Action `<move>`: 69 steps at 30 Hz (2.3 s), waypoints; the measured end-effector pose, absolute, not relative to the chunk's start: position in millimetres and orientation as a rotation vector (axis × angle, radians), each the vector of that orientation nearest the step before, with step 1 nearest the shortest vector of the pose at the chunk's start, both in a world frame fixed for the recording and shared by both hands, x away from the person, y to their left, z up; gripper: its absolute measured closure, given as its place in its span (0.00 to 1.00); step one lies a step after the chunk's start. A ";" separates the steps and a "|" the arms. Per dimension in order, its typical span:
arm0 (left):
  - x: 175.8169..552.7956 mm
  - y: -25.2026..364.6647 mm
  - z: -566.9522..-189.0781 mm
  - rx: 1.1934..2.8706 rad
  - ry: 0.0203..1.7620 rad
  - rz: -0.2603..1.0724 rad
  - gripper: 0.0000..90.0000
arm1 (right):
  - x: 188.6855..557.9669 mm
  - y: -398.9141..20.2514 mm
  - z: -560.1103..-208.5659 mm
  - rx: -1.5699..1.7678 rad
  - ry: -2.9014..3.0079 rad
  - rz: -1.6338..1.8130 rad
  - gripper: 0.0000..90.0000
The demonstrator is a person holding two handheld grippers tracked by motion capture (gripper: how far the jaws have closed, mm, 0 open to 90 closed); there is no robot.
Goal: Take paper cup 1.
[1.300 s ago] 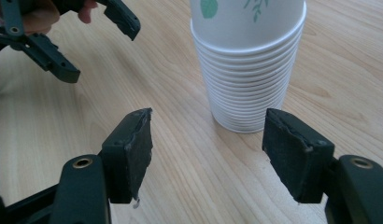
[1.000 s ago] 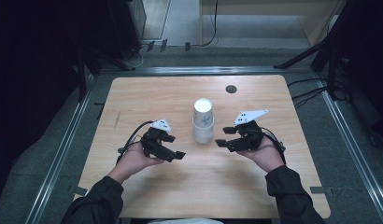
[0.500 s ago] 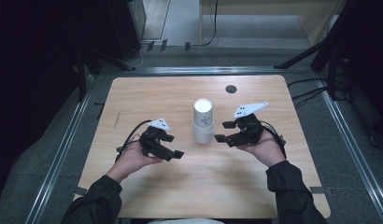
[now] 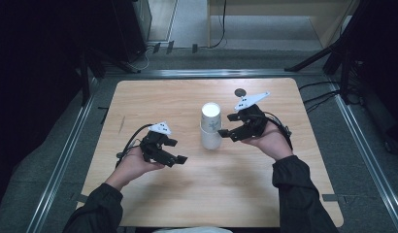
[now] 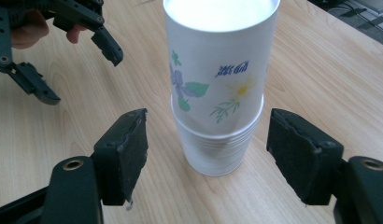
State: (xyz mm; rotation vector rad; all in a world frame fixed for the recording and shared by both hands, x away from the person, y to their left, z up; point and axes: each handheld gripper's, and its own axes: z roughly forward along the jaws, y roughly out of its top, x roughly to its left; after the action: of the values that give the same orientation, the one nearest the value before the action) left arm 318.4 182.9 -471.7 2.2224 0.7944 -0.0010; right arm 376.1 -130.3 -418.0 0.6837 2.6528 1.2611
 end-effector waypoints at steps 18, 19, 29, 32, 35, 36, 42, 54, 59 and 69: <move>300.3 197.2 -472.0 2.214 0.784 0.009 0.17 | 401.3 -105.3 -418.3 0.648 2.684 1.268 0.25; 299.4 196.7 -472.1 2.210 0.789 0.004 0.17 | 402.4 -104.2 -418.4 0.652 2.684 1.272 0.25; 294.8 196.5 -475.3 2.239 0.800 0.004 0.17 | 407.0 -92.4 -423.1 0.661 2.671 1.244 0.26; 295.1 197.4 -475.5 2.239 0.803 0.003 0.17 | 405.9 -87.4 -425.4 0.639 2.674 1.214 0.31; 295.2 197.8 -475.4 2.241 0.802 -0.001 0.17 | 405.0 -85.9 -425.6 0.631 2.667 1.199 0.31; 295.2 197.7 -475.4 2.243 0.798 0.004 0.17 | 404.6 -86.0 -425.2 0.644 2.664 1.200 0.32; 295.3 196.8 -475.5 2.244 0.794 -0.001 0.17 | 403.6 -88.0 -423.3 0.651 2.654 1.215 0.33; 296.1 197.9 -476.0 2.247 0.796 -0.001 0.17 | 403.6 -89.4 -422.1 0.644 2.650 1.230 0.33; 296.2 197.5 -476.3 2.254 0.790 -0.002 0.17 | 403.1 -91.3 -417.1 0.645 2.620 1.290 0.33; 296.5 198.8 -476.1 2.247 0.796 0.000 0.17 | 400.2 -91.3 -409.5 0.632 2.601 1.280 0.37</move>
State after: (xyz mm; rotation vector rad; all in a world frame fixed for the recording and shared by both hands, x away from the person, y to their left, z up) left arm 296.5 198.8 -476.1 2.2472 0.7960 -0.0001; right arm 400.2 -91.3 -409.5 0.6317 2.6007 1.2799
